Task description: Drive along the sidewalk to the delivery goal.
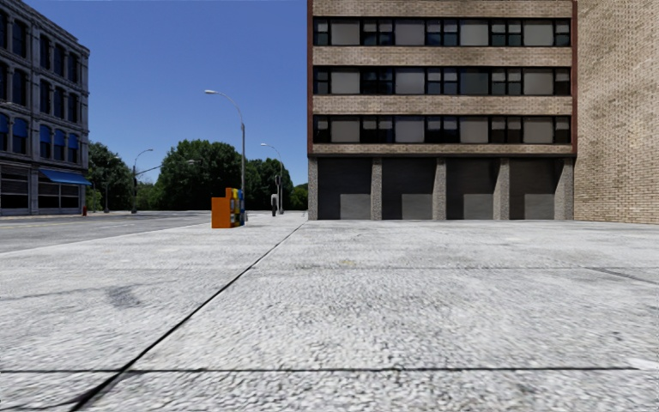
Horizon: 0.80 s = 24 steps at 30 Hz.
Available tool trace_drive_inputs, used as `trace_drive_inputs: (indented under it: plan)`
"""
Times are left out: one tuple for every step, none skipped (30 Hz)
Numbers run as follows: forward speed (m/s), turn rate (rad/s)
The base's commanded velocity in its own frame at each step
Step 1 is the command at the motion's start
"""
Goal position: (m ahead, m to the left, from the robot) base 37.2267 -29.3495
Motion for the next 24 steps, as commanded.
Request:
trace_drive_inputs:
  plan:
    - [1.54,0.0]
    - [1.57,0.0]
    - [1.58,0.0]
    - [1.69,0.0]
    - [1.69,0.0]
    - [2.0,0.0]
    - [2.0,0.0]
    - [2.0,0.0]
    - [2.0,0.0]
    - [2.0,0.0]
    - [2.0,0.0]
    - [2.0,0.0]
    - [2.0,0.0]
    - [2.0,0.0]
    - [2.0,0.0]
    - [2.0,0.0]
    - [2.0,0.0]
    - [2.0,0.0]
    - [2.0,0.0]
    - [2.0,0.0]
    - [2.0,0.0]
    - [2.0,0.0]
    - [2.0,0.0]
    - [2.0,0.0]
